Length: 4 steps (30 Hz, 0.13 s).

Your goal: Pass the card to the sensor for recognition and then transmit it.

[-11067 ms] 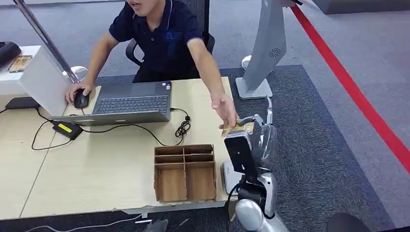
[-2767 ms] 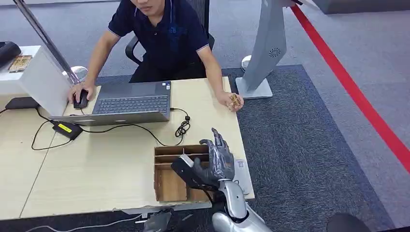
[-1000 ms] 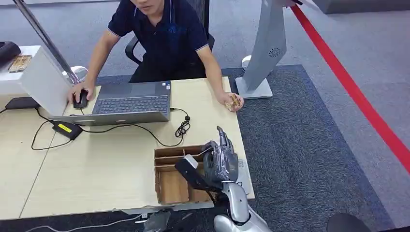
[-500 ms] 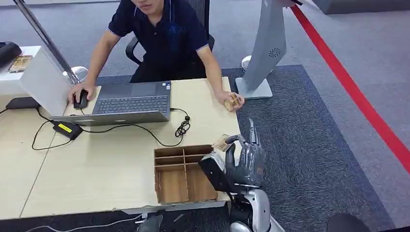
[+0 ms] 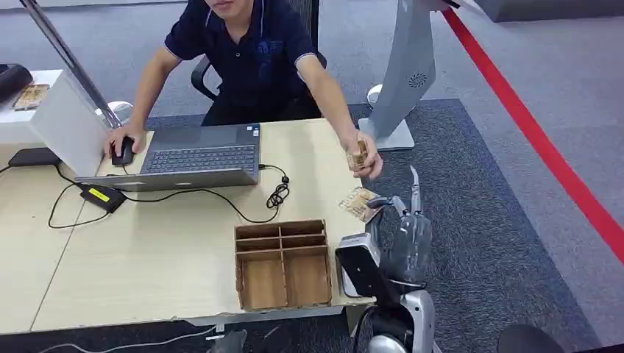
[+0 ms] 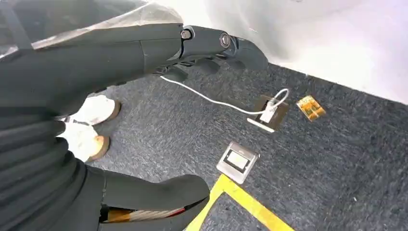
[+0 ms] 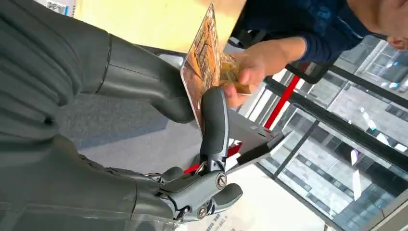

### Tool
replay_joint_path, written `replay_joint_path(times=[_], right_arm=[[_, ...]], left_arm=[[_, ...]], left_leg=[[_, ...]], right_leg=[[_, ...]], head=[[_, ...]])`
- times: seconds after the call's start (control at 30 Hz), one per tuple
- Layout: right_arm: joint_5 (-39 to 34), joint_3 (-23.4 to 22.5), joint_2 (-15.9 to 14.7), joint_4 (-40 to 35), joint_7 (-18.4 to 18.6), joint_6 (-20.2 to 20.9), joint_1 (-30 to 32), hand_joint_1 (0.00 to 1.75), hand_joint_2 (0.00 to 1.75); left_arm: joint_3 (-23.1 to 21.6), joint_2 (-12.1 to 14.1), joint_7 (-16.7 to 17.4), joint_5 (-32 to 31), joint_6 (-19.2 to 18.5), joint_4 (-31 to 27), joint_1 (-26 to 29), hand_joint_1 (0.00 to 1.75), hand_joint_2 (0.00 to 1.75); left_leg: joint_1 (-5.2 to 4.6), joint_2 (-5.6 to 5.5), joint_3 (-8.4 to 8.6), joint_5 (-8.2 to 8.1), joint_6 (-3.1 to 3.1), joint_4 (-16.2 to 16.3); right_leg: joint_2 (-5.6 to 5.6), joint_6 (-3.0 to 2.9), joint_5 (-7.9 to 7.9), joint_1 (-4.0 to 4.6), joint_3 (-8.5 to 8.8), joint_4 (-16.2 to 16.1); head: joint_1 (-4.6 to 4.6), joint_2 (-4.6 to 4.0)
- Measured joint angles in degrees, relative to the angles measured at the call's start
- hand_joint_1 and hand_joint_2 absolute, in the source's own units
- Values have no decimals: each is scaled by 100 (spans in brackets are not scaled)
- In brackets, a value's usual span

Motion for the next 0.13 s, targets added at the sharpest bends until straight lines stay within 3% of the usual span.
replay_joint_path(times=[0.13], right_arm=[[-110,-142,184,90,-278,2,-42,175,175]], left_arm=[[0,-22,0,-22,-72,-7,-18,0,175]], left_leg=[[1,0,1,0,0,0]], right_leg=[[0,0,0,1,1,0]], head=[[0,0]])
